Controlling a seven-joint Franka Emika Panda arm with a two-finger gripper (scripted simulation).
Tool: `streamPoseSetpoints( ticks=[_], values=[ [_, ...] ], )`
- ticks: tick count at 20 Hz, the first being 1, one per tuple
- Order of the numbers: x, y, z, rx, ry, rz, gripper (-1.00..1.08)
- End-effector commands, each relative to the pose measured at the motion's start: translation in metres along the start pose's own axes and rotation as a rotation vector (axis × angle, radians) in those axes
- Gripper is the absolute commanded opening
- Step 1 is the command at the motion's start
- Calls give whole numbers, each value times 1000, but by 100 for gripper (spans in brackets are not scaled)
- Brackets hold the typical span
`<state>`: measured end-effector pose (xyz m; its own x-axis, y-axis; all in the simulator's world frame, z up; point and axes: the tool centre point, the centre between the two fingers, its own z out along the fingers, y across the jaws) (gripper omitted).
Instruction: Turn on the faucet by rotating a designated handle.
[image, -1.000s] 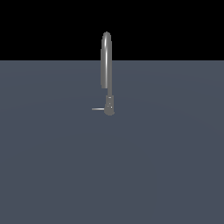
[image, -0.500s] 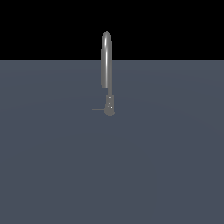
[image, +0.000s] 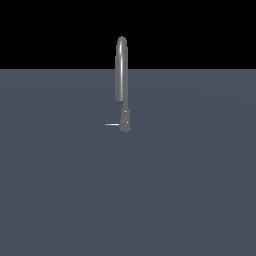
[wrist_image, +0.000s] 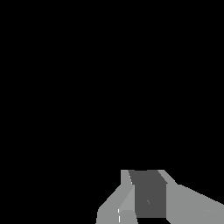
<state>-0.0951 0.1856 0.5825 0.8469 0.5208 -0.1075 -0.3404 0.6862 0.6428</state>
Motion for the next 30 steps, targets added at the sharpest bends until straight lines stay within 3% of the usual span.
streamPoseSetpoints(
  ticks=[1,7,14,25,30],
  values=[
    [17,-12,-11,-38,55,-43,-100],
    [43,-36,-31,-91,147,-116,-100],
    [59,-54,-46,-120,210,-162,-100],
    [55,-61,-21,-105,179,-181,-100],
    [57,-62,-25,-109,188,-183,-100]
  ],
)
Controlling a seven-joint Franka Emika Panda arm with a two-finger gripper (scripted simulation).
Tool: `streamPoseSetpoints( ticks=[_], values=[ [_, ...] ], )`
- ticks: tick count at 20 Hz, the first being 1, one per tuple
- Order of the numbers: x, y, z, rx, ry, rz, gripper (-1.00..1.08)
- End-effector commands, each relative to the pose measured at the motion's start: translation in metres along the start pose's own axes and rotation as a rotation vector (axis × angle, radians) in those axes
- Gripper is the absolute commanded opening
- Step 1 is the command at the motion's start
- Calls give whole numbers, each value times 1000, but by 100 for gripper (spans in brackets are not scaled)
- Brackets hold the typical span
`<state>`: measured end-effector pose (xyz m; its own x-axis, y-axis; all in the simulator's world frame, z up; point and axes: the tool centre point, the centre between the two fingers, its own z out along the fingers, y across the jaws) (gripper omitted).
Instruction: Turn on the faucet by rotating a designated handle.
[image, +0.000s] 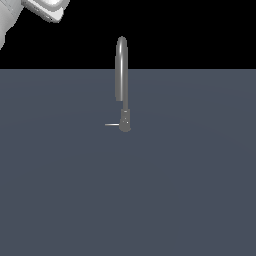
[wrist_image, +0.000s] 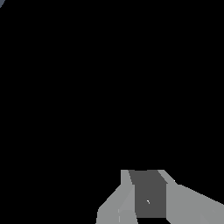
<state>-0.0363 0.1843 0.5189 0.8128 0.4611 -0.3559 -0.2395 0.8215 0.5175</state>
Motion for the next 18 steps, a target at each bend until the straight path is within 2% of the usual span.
streamPoseSetpoints(
  ticks=[1,5,10,14,18],
  values=[
    [3,-1,-3,-4,9,-5,-100],
    [14,-8,-10,-19,42,-29,-100],
    [37,-26,-29,-49,120,-82,-100],
    [63,-50,-53,-78,214,-144,-100],
    [93,-87,-86,-105,340,-226,-100]
  ],
)
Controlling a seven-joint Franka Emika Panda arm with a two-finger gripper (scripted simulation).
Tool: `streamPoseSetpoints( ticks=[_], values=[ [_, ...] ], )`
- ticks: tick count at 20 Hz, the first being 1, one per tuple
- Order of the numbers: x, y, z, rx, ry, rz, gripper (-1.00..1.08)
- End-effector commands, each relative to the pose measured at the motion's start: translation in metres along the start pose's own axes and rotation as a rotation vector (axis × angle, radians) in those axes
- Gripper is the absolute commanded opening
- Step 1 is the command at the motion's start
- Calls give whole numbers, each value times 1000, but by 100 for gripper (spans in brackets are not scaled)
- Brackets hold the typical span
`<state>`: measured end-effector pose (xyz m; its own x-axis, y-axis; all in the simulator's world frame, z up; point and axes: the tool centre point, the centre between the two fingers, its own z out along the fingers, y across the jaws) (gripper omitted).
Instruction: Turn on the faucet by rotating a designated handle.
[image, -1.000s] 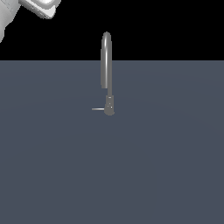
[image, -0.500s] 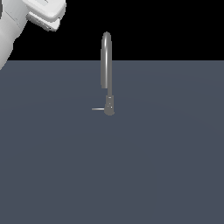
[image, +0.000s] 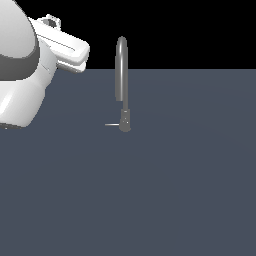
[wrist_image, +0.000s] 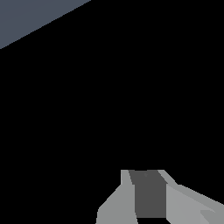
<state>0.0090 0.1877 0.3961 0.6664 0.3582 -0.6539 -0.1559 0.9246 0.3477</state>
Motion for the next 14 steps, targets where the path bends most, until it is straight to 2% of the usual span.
streamPoseSetpoints(
  ticks=[1,8,14],
  values=[
    [29,-20,-19,-15,87,-53,-100],
    [106,-95,-88,-29,361,-208,-100],
    [145,-156,-147,-12,557,-307,-100]
  ],
)
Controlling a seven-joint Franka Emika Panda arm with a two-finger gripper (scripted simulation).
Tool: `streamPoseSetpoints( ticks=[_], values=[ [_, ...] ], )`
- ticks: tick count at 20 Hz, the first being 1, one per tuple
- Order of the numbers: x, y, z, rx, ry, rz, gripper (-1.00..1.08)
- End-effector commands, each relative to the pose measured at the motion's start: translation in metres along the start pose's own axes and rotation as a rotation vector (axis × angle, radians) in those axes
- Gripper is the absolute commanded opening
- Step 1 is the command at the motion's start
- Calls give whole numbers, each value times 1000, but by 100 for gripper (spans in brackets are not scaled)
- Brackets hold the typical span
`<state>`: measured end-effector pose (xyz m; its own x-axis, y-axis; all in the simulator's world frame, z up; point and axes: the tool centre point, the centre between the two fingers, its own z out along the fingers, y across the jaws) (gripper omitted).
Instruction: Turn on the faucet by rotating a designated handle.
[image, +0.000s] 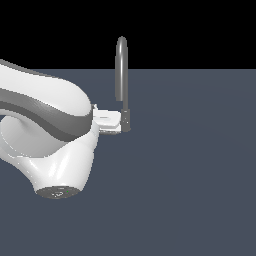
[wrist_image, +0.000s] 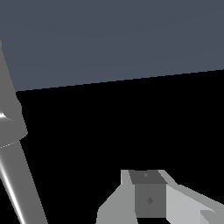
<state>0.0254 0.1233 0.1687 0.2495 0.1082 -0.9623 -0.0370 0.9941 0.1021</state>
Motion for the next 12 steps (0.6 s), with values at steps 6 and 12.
streamPoseSetpoints(
  ticks=[6,12],
  values=[
    [63,-41,-34,20,177,-73,-100],
    [84,-59,-48,34,240,-99,-100]
  ],
)
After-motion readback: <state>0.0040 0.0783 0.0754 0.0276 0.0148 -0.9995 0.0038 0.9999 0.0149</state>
